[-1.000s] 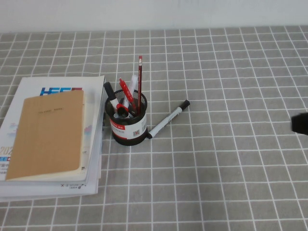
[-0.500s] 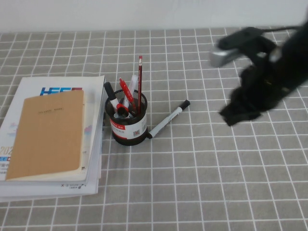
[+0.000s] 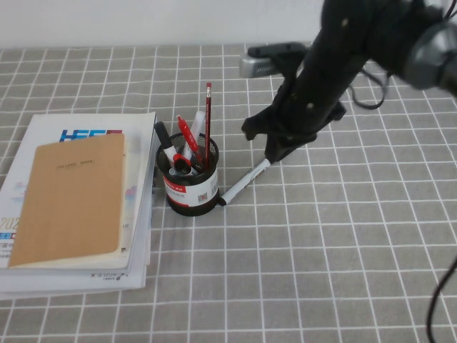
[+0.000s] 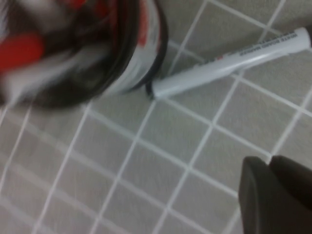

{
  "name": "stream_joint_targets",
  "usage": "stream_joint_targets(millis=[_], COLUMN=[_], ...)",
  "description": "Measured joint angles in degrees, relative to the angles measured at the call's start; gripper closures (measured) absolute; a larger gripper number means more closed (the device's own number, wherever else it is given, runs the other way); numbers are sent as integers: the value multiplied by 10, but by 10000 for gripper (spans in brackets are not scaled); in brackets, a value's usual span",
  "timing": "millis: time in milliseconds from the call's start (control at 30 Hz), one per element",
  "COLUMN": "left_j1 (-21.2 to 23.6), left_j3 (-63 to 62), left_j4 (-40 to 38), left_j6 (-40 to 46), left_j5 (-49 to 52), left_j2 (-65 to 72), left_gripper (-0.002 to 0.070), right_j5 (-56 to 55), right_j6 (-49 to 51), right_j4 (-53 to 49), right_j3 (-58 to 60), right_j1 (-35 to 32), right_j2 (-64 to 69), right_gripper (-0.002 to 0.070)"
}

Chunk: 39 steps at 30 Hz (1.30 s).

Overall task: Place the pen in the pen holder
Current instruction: Pick up the pen on the table

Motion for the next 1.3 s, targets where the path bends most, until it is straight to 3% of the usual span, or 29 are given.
stream_joint_targets(millis=[133, 367, 467, 667, 900, 1300], left_j1=[0, 0, 0, 0, 0, 0], left_j3=[0, 0, 0, 0, 0, 0], left_j4=[0, 0, 0, 0, 0, 0], left_j6=[0, 0, 0, 0, 0, 0], left_j5=[0, 0, 0, 0, 0, 0], left_j2=[0, 0, 0, 0, 0, 0], left_gripper=[680, 680, 680, 680, 680, 680], right_j5=[0, -14, -48, -116, -116, -128], right_j6=[61, 181, 258, 351, 415, 455], right_j4=[0, 0, 0, 3, -52, -94], right_j3=[-29, -50, -51, -51, -51, -58], right_j1=[1, 1, 1, 1, 1, 1], right_j2=[52, 100, 107, 117, 119, 138], right_gripper=[637, 451, 412, 402, 428, 432])
